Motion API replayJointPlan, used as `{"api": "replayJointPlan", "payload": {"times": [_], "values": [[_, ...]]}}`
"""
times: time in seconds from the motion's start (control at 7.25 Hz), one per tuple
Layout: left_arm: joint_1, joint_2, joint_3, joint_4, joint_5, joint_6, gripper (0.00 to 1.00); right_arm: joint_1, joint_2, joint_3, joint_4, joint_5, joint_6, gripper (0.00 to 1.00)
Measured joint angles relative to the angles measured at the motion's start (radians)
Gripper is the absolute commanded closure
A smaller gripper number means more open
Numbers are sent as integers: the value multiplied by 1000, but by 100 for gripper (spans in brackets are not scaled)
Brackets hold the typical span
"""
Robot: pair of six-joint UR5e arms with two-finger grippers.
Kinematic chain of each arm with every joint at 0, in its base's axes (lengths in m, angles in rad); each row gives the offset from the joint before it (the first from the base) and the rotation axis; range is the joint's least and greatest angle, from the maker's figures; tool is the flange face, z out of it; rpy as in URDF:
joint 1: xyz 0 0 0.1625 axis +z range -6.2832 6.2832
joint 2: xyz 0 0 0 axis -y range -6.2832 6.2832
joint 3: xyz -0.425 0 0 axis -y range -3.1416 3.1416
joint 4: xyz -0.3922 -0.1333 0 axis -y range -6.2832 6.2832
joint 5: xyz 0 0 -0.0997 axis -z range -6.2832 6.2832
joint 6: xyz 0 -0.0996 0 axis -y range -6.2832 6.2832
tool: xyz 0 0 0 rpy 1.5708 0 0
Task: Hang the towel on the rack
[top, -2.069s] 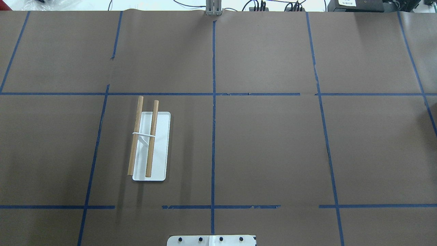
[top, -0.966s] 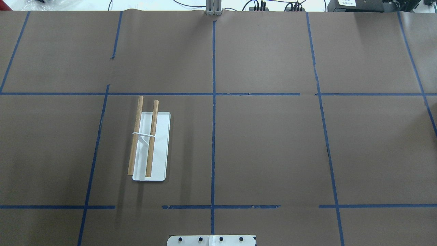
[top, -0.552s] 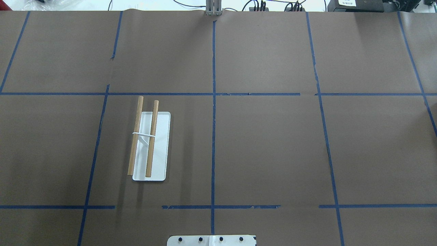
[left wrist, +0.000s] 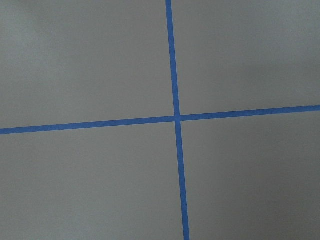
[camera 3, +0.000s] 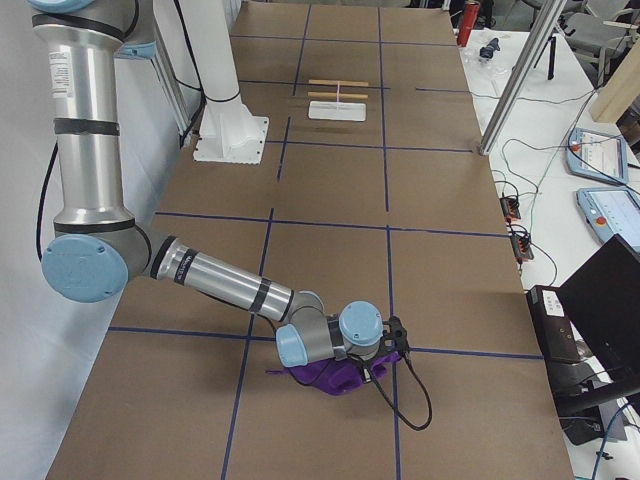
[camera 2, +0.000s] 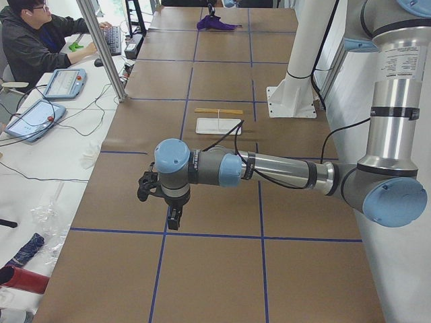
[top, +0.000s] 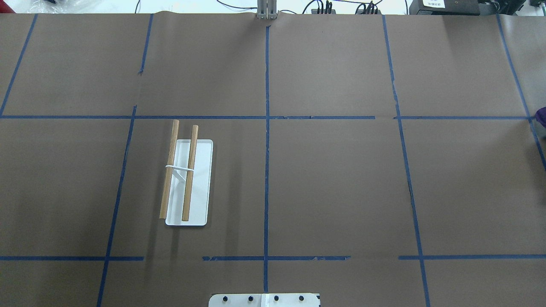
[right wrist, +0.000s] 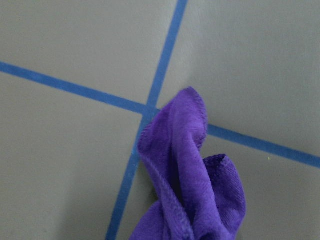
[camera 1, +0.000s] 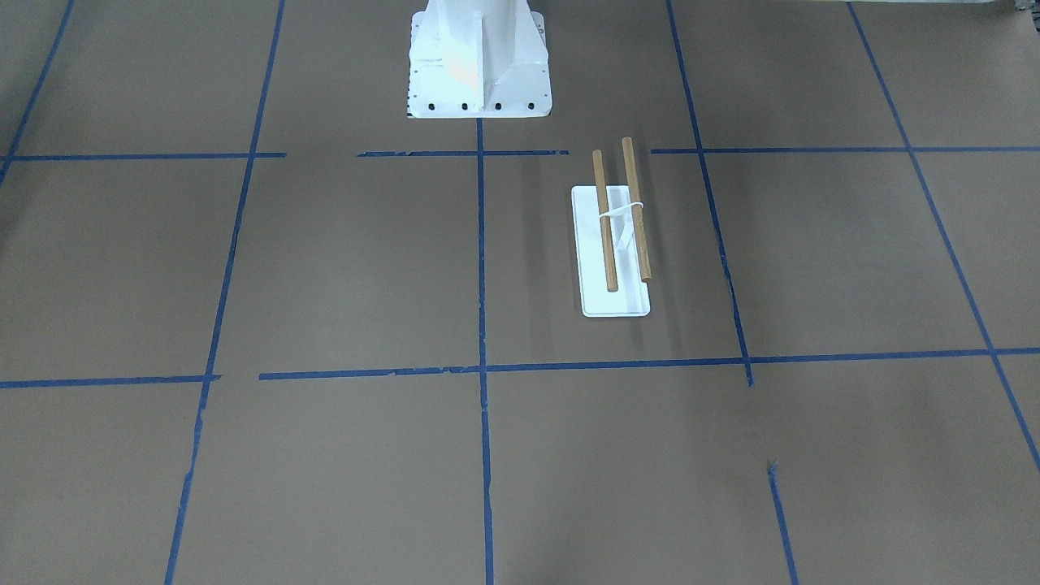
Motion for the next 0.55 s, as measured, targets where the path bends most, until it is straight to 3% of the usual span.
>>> {"api": "replayJointPlan", "payload": {"times": [0.28,0.55], "values": [[0,-6,-52,-1,7,-1,0,46,21,143,-1,26,-1,100],[0,-76,-97,-3,48,-19,0,47,111,228,-45,25,1,100]]}}
